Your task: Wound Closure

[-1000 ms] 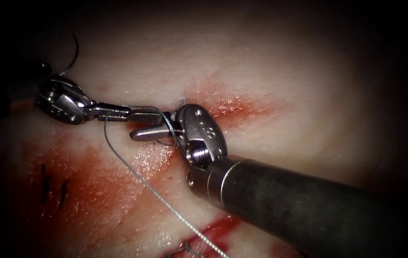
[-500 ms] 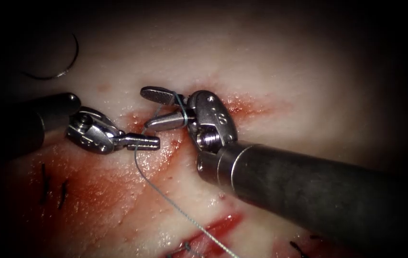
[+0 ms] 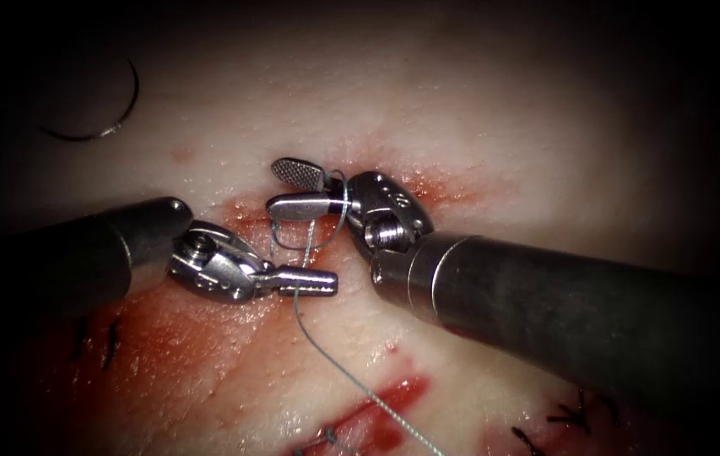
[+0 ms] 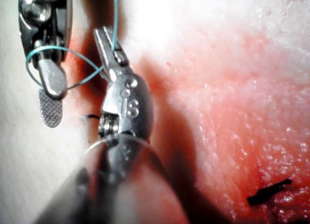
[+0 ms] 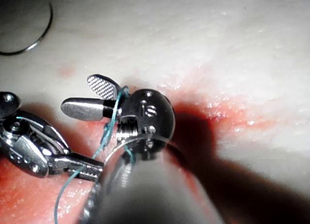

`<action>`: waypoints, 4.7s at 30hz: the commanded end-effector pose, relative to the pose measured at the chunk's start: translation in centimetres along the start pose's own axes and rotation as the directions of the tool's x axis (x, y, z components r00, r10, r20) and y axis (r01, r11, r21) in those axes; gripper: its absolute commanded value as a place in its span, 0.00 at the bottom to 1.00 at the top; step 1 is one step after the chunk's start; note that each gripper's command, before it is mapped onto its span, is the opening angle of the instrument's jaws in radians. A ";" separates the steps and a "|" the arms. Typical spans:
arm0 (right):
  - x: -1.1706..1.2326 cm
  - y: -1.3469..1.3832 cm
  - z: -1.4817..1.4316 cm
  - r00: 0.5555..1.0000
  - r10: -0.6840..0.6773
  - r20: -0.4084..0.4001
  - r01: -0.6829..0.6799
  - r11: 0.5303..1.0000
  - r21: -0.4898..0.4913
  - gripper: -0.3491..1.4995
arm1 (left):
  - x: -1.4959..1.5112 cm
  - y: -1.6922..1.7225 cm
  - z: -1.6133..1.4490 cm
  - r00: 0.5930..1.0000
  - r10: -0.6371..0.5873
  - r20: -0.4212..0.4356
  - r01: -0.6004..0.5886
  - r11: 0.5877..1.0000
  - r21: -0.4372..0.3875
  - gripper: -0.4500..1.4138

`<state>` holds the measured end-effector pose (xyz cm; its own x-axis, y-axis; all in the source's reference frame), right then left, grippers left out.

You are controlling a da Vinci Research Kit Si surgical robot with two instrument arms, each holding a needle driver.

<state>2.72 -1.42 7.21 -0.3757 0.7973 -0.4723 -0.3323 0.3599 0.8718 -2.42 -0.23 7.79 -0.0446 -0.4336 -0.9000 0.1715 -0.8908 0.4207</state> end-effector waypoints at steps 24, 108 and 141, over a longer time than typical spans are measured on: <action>-0.14 0.48 -0.10 0.984 -0.166 0.060 0.177 0.927 -0.330 0.99 | -0.35 -0.12 0.20 0.999 -0.032 0.019 0.032 0.999 0.000 0.00; -0.34 0.10 0.02 0.950 -0.263 0.166 0.283 0.953 -0.112 0.00 | -0.39 -0.71 -1.00 0.968 -0.191 0.161 0.175 0.978 0.110 0.00; -0.86 -0.22 0.02 0.904 -0.357 0.237 0.358 0.933 0.040 0.00 | -1.36 -2.13 -1.51 0.747 -0.265 0.609 -0.086 0.871 0.484 0.00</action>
<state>3.04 -2.21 7.38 -0.0072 0.7053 -0.7089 -0.4102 0.6444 0.6453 -1.19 2.39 7.93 -0.6852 -0.1757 -0.7068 -0.3189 -0.8001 0.5081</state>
